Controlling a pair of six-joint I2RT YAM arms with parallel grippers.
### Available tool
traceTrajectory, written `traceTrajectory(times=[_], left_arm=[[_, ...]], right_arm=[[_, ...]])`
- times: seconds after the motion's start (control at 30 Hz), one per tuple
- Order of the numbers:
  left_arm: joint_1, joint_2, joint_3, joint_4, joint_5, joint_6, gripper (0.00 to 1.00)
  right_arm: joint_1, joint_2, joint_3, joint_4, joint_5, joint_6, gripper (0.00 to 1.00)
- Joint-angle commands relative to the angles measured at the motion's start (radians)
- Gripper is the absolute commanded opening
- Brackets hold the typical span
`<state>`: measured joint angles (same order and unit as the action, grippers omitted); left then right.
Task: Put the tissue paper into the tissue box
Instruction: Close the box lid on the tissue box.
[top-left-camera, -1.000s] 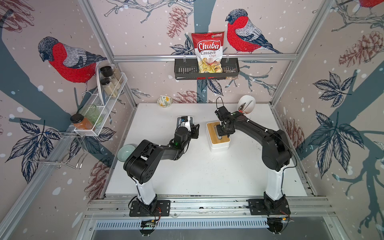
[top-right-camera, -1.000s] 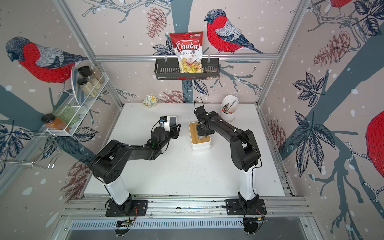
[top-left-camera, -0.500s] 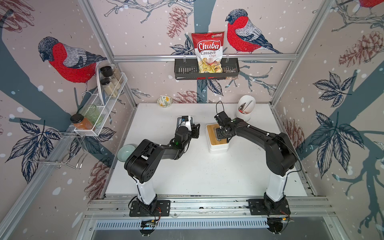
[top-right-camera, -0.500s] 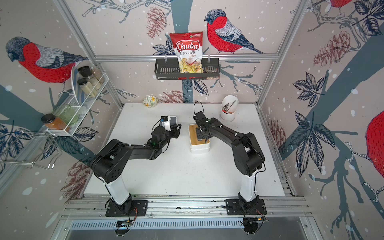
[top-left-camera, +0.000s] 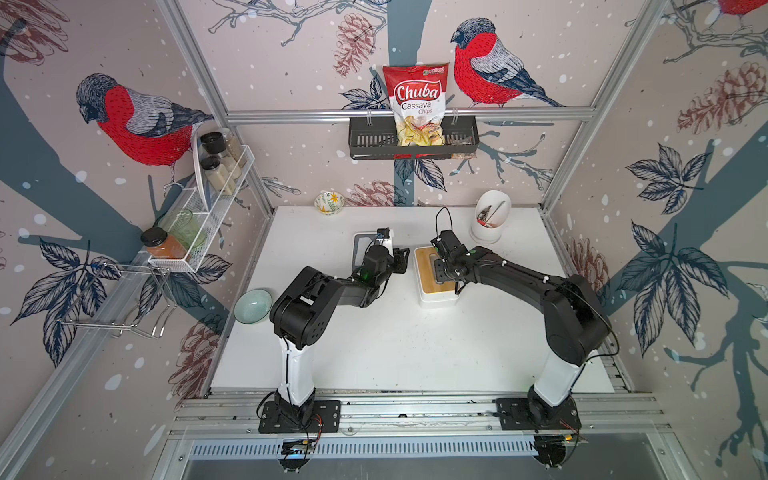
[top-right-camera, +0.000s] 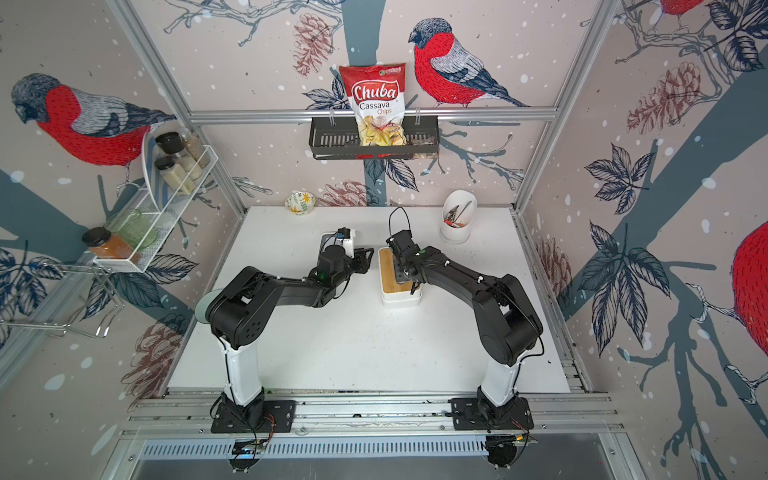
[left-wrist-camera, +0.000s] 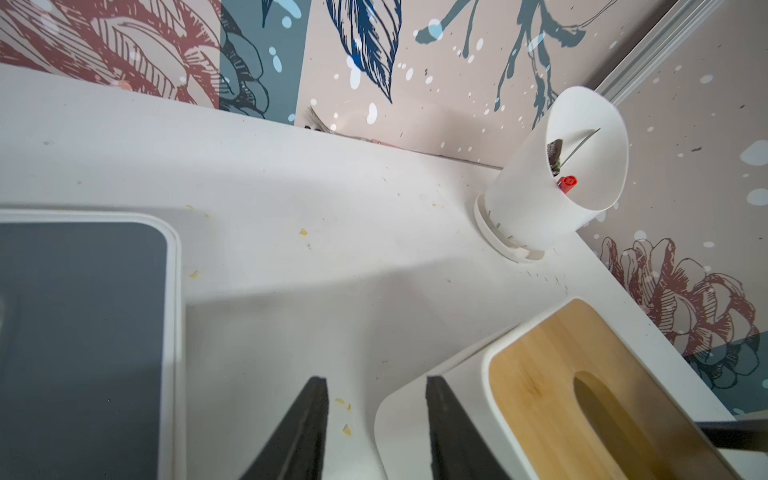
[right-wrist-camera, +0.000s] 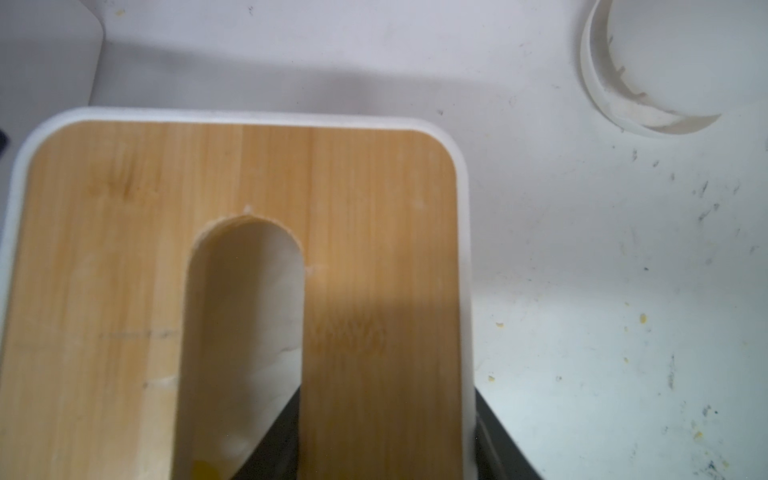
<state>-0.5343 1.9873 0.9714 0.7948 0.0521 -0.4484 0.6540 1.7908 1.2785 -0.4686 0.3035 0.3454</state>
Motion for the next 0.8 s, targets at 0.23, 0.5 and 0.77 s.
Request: traceTrajectory(times=[0.23,0.5,0.77], left_arm=[[-0.004,0.083,0.11,-0.107,0.074,-0.019,0.42],[-0.005,0.099,0.126,-0.128,0.088,-0.022,0.42],[0.011,0.13,0.193,-0.283,-0.012,-0.033,0.38]], right_arm=[[0.006,-0.023,-0.049,0.008,-0.04,-0.007,0.23],[0.003,-0.018,-0.039,-0.085,-0.05,-0.005,0.42],[-0.017,-0.121,0.003,-0.207,-0.065,0.01,0.86]])
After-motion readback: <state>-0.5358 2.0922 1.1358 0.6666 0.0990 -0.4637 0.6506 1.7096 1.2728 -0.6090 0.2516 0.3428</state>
